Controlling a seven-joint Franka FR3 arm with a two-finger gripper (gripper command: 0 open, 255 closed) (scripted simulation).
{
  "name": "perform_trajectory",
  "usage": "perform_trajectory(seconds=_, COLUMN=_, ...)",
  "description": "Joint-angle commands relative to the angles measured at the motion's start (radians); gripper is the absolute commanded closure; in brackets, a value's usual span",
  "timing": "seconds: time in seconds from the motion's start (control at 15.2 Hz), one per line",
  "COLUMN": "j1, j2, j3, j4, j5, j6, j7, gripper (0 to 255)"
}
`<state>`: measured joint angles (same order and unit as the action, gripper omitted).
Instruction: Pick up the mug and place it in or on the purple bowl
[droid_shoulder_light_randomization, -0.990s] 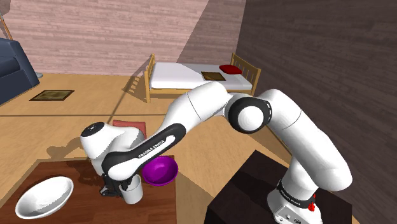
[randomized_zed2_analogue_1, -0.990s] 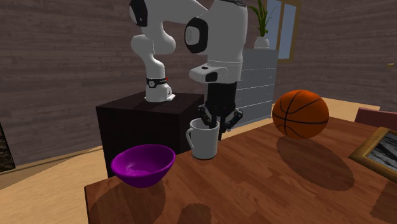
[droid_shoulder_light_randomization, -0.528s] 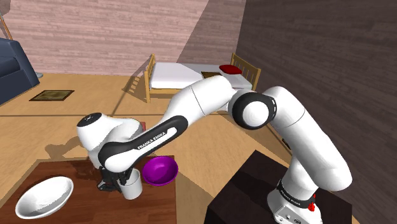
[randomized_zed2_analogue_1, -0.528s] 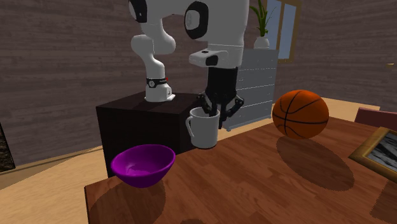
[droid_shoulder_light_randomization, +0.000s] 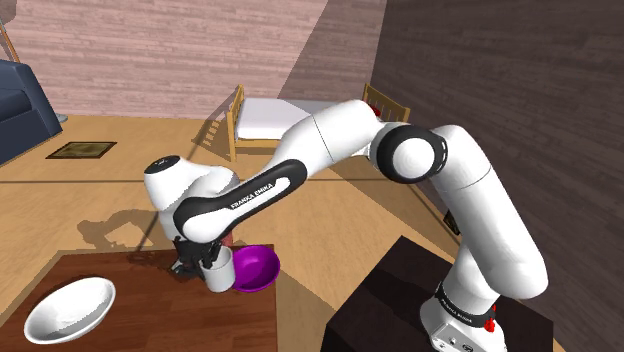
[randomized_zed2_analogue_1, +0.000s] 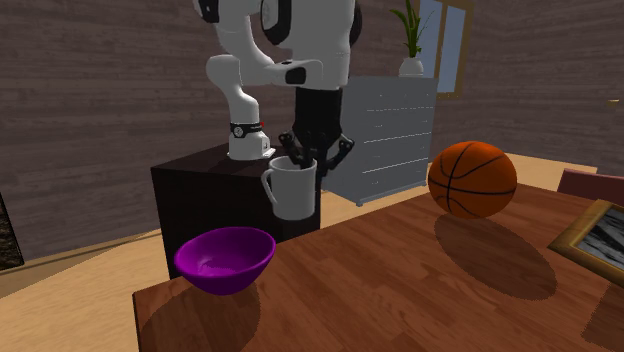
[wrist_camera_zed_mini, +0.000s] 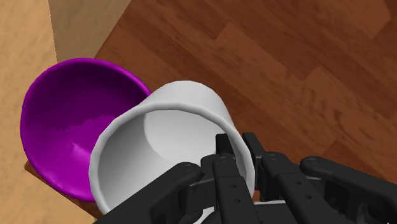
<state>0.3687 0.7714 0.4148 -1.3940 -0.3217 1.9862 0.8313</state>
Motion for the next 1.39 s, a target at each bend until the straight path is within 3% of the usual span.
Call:
perform_trajectory(seconds=0.0, j1=-0.044, j2=-0.043, j3=0.001, j4=-0.064, j5=0.007, j6=0.022, j7=-0.03, gripper=255)
perform_trajectory(seconds=0.66, j1=-0.237, j2=-0.182, j3=-0.013, j4=-0.247, j5=0.036, j6=0.08, j7=-0.206, gripper=255)
perform_trajectory(seconds=1.32, j1=-0.222, j2=-0.103, j3=-0.037, j4=-0.263, j5=0.003, j6=0.171, j7=-0.185, gripper=255)
